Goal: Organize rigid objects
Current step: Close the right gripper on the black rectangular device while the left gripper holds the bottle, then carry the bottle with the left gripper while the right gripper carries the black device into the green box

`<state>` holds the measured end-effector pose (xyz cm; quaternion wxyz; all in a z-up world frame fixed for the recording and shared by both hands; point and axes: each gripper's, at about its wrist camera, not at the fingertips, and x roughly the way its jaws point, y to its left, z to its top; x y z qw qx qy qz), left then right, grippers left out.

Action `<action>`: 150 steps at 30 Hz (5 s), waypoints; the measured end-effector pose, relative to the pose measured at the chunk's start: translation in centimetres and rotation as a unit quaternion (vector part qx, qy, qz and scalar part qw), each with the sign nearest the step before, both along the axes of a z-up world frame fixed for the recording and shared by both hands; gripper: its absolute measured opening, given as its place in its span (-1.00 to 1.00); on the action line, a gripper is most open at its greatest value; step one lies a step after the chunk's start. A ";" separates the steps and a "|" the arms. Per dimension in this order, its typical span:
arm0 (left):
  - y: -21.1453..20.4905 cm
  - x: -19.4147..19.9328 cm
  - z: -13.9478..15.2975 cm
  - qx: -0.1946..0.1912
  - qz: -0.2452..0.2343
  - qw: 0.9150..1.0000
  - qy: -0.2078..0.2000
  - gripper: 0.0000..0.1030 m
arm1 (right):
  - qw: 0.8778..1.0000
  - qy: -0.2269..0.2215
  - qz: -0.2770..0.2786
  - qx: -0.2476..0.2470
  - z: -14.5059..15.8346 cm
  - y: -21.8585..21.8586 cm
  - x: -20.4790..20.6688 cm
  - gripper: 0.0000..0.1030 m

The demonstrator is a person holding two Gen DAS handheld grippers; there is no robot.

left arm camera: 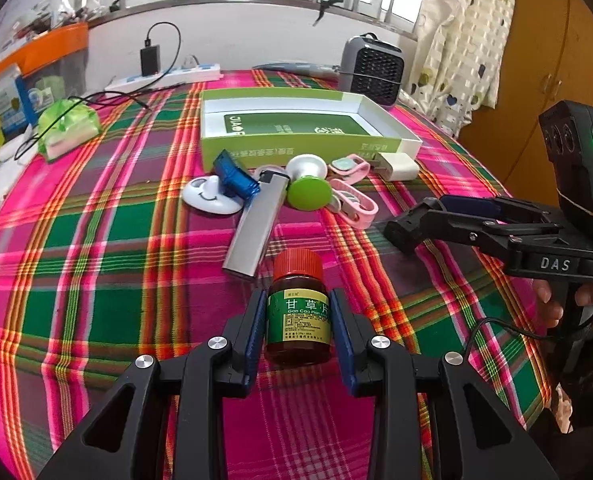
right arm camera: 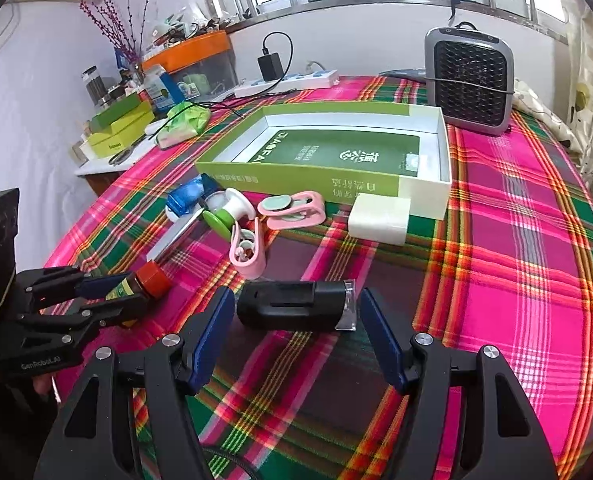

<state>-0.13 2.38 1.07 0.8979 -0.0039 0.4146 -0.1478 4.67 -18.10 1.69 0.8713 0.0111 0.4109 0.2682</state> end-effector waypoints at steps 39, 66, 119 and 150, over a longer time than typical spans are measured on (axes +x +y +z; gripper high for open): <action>0.8 -0.2 -0.1 -0.005 0.010 1.000 0.001 -0.40 | 0.995 -0.020 0.048 -0.081 -0.4 3.1 -1.7 0.27; 1.0 0.1 -0.5 -0.005 0.016 1.000 0.003 -0.40 | 0.993 -0.012 0.071 -0.089 -1.0 4.3 -0.6 -0.43; -1.1 14.5 5.4 0.006 0.019 0.999 -0.048 -0.40 | 0.995 -0.021 -0.073 -0.066 4.0 0.8 10.7 -0.44; -1.2 23.5 1.7 0.030 0.038 0.999 0.006 -0.40 | 0.989 0.015 -0.111 -0.100 0.4 0.6 19.8 -0.44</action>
